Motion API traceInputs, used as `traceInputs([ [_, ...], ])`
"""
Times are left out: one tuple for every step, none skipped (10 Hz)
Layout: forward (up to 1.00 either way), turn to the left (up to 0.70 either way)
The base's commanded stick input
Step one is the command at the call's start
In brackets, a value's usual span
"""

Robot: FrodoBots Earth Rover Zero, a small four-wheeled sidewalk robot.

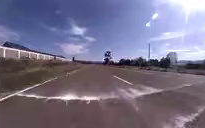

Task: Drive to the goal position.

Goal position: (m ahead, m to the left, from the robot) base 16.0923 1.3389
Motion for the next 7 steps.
traceInputs([
  [1.00, 0.00],
  [1.00, 0.00],
  [1.00, 0.00],
  [1.00, 0.00],
  [1.00, 0.00],
  [1.00, 0.00],
  [1.00, 0.00],
])
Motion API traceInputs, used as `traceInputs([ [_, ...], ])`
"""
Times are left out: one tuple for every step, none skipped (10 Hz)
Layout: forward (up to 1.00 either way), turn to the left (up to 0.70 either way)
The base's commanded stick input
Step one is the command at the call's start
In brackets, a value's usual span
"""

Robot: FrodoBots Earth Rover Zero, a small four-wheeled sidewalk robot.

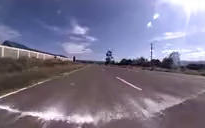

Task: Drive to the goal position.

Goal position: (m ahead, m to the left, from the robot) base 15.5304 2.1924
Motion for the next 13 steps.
traceInputs([
  [1.00, 0.00],
  [1.00, 0.00],
  [1.00, 0.00],
  [1.00, 0.00],
  [1.00, 0.00],
  [1.00, 0.00],
  [1.00, 0.00],
  [1.00, 0.01],
  [1.00, 0.08],
  [1.00, 0.34],
  [1.00, 0.36],
  [1.00, 0.19],
  [1.00, 0.08],
])
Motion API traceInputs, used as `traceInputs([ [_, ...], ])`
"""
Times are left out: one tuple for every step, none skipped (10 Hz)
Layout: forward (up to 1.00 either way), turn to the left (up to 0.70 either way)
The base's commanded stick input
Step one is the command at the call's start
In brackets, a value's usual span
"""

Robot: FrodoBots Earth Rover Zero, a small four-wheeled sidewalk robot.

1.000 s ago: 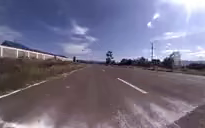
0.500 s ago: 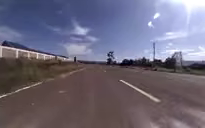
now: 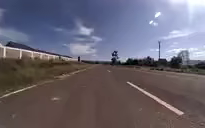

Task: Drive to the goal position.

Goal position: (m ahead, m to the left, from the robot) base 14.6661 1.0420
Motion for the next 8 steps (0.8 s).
traceInputs([
  [1.00, 0.00],
  [1.00, 0.00],
  [1.00, 0.00],
  [1.00, 0.00],
  [1.00, 0.00],
  [1.00, 0.00],
  [1.00, 0.00],
  [1.00, 0.00],
])
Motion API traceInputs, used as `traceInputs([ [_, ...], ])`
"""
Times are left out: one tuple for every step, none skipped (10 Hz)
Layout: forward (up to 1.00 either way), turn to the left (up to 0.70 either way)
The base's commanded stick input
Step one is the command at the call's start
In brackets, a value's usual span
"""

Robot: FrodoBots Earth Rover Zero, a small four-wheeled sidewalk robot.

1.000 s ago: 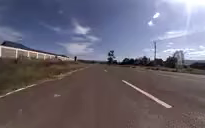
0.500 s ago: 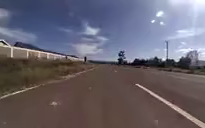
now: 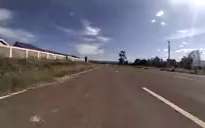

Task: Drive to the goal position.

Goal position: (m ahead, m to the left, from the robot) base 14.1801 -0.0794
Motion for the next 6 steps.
traceInputs([
  [1.00, 0.00],
  [1.00, 0.00],
  [1.00, 0.00],
  [1.00, 0.00],
  [1.00, 0.00],
  [1.00, 0.00],
])
